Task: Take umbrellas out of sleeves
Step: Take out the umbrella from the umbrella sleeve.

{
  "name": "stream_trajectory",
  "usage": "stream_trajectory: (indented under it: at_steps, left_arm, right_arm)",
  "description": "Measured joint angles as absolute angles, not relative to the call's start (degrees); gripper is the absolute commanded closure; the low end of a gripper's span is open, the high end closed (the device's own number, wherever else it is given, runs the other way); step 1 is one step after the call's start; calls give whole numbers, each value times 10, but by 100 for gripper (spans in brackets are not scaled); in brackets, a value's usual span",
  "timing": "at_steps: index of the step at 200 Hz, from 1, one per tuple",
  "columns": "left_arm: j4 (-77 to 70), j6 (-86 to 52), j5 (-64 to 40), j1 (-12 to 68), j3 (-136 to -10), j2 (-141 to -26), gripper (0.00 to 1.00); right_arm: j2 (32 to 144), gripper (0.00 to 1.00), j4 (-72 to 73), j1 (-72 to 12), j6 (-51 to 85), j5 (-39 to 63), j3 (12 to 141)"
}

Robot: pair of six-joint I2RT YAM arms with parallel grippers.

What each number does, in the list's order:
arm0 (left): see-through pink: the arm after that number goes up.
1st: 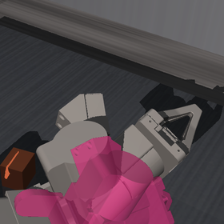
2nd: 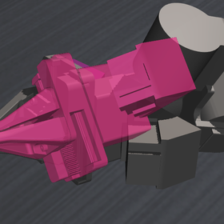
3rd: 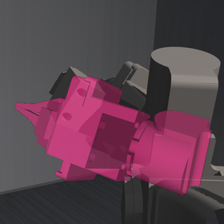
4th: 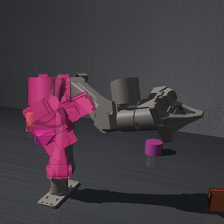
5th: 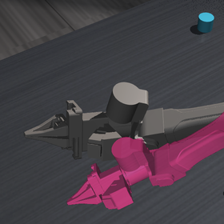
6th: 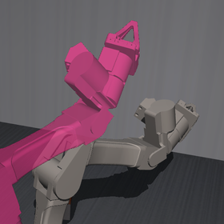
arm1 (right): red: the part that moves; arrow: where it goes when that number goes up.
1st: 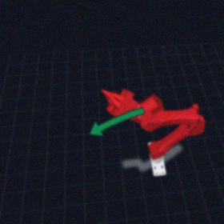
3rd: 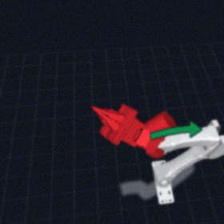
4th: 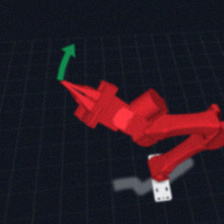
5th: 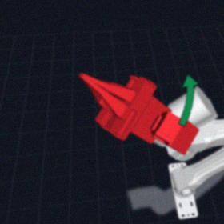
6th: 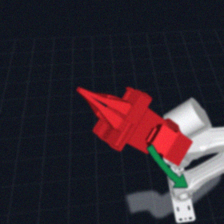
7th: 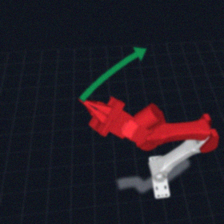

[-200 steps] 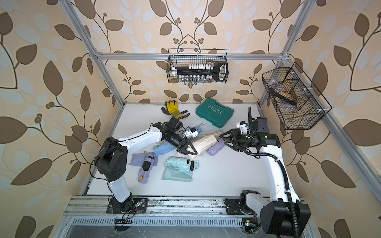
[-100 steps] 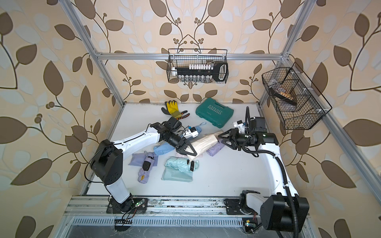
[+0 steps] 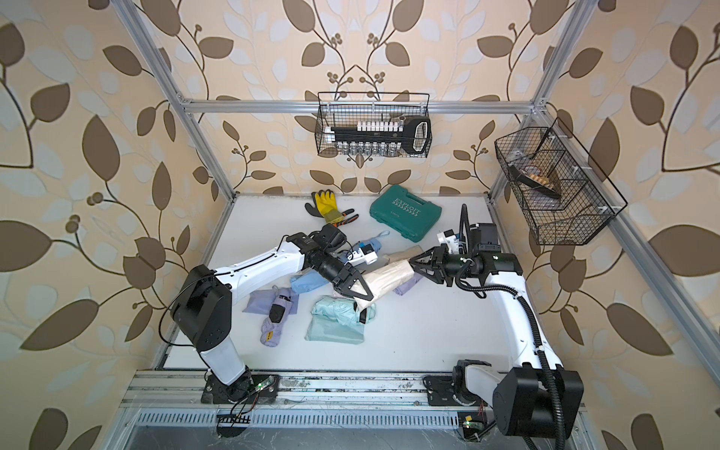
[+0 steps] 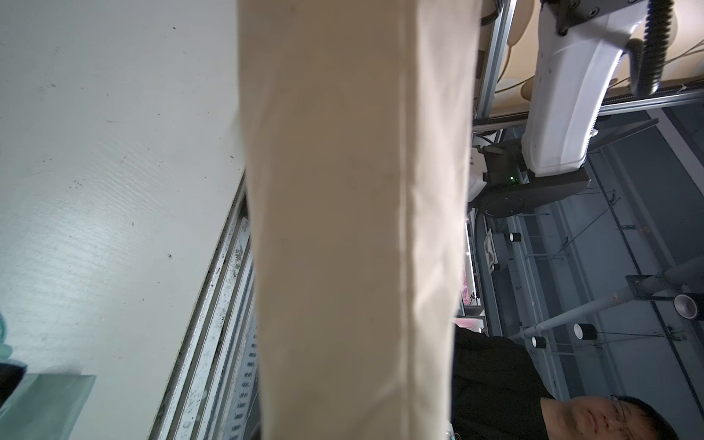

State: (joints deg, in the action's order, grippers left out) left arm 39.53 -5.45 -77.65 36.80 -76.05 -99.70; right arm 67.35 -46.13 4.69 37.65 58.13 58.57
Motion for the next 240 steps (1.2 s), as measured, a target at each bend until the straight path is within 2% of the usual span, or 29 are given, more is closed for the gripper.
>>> stream_trajectory:
  at_steps: [84, 102, 124, 145, 160, 174, 199, 240]
  left_arm:
    - [453, -28, -774, 368, -773, -997, 77]
    - [458, -22, -774, 368, -773, -997, 76]
    - [464, -19, -774, 368, -773, -997, 73]
    - [471, -18, -774, 367, -773, -997, 70]
    - [481, -15, -769, 367, -775, -997, 70]
    - [486, -11, -759, 368, -779, -997, 69]
    - [496, -6, -749, 368, -780, -997, 60]
    - [490, 1, -735, 367, -781, -999, 45]
  right_arm:
    - [679, 64, -449, 7, 378, 608, 567]
    - [679, 65, -448, 5, 376, 609, 566]
    - [679, 73, -444, 4, 374, 612, 566]
    - [678, 72, -433, 4, 373, 618, 558]
    - [677, 65, -420, 4, 379, 626, 546]
    - [676, 66, -407, 3, 387, 637, 529]
    - [675, 77, -396, 0, 395, 644, 514]
    - [669, 85, -396, 2, 400, 646, 514]
